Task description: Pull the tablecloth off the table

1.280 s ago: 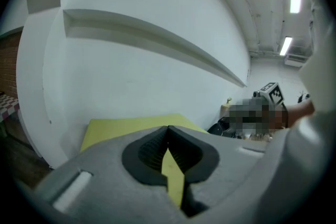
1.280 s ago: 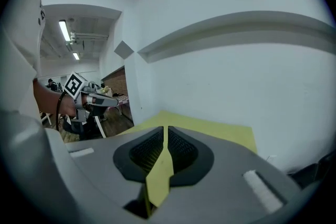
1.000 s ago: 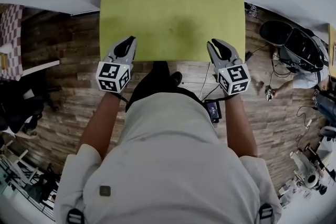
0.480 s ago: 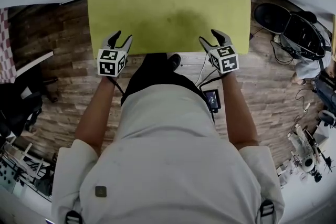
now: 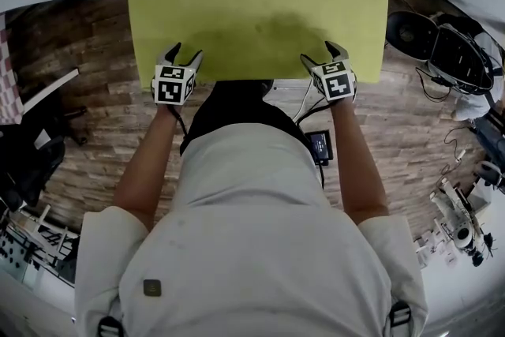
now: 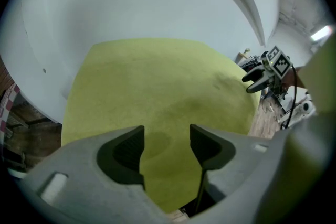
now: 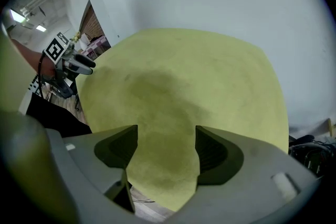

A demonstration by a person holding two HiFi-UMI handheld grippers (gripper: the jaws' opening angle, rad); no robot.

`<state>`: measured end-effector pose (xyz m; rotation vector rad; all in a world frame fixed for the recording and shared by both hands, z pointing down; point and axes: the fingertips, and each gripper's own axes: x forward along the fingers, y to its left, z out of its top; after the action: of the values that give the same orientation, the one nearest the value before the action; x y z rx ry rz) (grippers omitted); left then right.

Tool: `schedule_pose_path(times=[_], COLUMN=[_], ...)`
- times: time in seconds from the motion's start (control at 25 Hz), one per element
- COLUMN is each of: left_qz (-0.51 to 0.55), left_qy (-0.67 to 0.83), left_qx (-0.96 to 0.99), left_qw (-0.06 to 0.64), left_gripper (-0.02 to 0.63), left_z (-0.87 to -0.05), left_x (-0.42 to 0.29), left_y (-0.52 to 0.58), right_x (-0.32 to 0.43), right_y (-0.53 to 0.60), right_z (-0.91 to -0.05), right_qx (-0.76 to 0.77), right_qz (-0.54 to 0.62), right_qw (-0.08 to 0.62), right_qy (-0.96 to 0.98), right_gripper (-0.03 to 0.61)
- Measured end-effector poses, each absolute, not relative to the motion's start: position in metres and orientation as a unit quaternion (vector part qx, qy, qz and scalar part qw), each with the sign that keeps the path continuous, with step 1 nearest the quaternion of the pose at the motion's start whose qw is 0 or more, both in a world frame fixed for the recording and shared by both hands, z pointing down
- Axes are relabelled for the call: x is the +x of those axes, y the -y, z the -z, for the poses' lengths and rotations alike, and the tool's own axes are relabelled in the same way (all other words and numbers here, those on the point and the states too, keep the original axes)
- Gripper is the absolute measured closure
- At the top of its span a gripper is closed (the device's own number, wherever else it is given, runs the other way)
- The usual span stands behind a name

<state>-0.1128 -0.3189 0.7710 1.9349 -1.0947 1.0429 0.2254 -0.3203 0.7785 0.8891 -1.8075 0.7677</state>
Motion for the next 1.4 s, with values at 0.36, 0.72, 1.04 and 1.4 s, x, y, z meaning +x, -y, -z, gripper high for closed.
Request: schedule_pose_path(times=[0.36, 0.72, 1.04, 1.4], left_qz=[-0.441, -0.440, -0.427, -0.433], left_qy=[0.433, 0.431, 0.430, 0.424], left_qx=[0.718, 0.726, 0.738, 0.746], left_qw=[0.319, 0.306, 0.297, 0.275], left_gripper=[0.342, 0.444, 0.592, 0.609], left_z=[-0.795, -0.790, -0.787, -0.787], left_x=[-0.120, -0.110, -0.098, -0.095], left_y=[0.321, 0.321, 0.332, 0.334], right_x=[0.222, 0.215, 0.194, 0.193], right_y=[0.320, 0.323, 0.329, 0.332], right_z=[-0.795, -0.788, -0.785, -0.785], right_qx=[0.362, 0.362, 0.341, 0.326], right_qz=[-0.303, -0.284, -0.248, -0.258], right_qw=[0.505, 0.503, 0.497, 0.491], right_qy=[0.723, 0.732, 0.758, 0.766], right_gripper=[0.235, 0.324, 0.551, 0.563])
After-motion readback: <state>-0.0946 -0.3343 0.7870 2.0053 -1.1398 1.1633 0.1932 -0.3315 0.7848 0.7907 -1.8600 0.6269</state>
